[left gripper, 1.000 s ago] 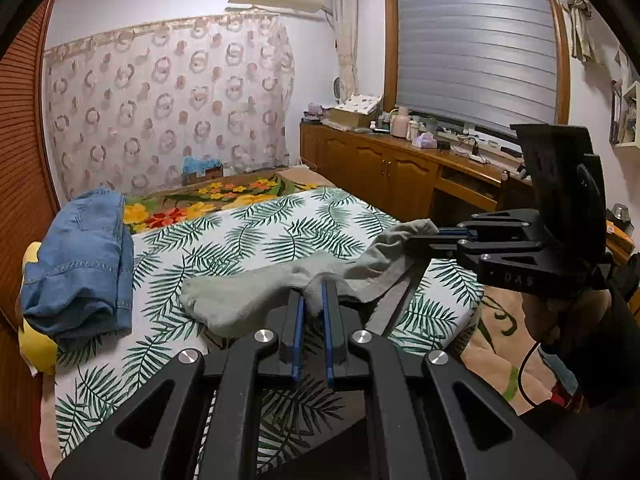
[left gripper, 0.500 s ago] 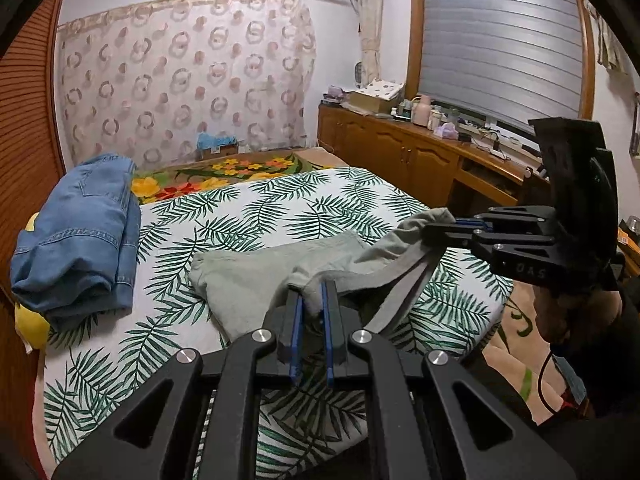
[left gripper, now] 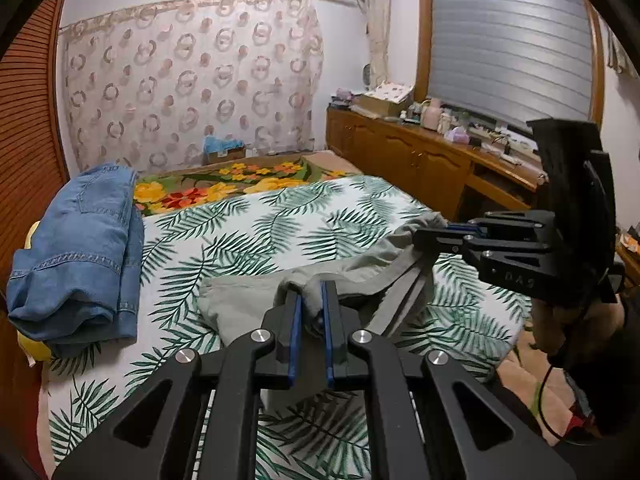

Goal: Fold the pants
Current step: 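Open both tools and release the folded pants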

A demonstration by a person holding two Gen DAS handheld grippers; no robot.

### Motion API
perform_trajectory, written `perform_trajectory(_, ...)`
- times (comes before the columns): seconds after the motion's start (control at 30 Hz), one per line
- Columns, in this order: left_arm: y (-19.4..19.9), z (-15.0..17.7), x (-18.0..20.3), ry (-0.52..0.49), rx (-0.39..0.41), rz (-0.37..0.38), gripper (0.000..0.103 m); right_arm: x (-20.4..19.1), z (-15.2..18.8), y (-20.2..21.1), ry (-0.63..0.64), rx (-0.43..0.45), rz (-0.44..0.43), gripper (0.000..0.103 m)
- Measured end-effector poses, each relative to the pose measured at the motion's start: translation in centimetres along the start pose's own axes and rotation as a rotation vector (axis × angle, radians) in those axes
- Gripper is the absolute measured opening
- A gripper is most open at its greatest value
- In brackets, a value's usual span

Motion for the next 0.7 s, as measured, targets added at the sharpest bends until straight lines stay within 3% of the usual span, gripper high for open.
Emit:
perform_trajectory(0.2, -1.3, 1.1, -1.1, 0.042, -0.042, -0.008, 0.010, -0.2, 0.7, -2.4, 0.001, -0.049, 0.004, 0.008)
perform_trajectory(0.3, -1.7, 1.2, -1.4, 0.057, -0.053, -0.007, 0.016, -0.2, 0.6, -3.2, -0.003, -0.066, 0.006, 0.008)
perform_trajectory(0.43, -1.6, 1.2, -1.9, 0.074, -0.042, -0.023, 0.048, -0.3, 0.2, -4.1, 0.004, -0.080, 0.014, 0.008)
perform_trajectory(0.5, -1.4, 1.3, -2.0, 0.085, -0.037, -0.006, 0.055, -0.4, 0.1, -4.4, 0.007, -0.083, 0.016, 0.008)
perform_trajectory(0.57, -1.4, 1.5, -2.3, 0.087, -0.039, -0.007, 0.068, -0.4, -0.1, -4.7, 0.011, -0.084, 0.023, 0.008)
perform_trajectory(0.67, -1.7, 2.0, -2.6, 0.091, -0.047, -0.015, 0.069, -0.6, -0.1, -5.2, 0.020, -0.093, 0.043, 0.009)
perform_trajectory(0.7, -1.9, 2.3, -2.6, 0.091, -0.054, -0.018, 0.069, -0.6, -0.1, -5.3, 0.023, -0.097, 0.050, 0.014)
Point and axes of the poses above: each gripper's, at about its wrist camera, not at the fingertips, and y roughly against the way its jaws point, x to its right, z to its underside, the point moved 3 cm from there along -y, roughly the way its jaws point, and after that the axes turned 6 degrees about z, right-handed, at the moved point
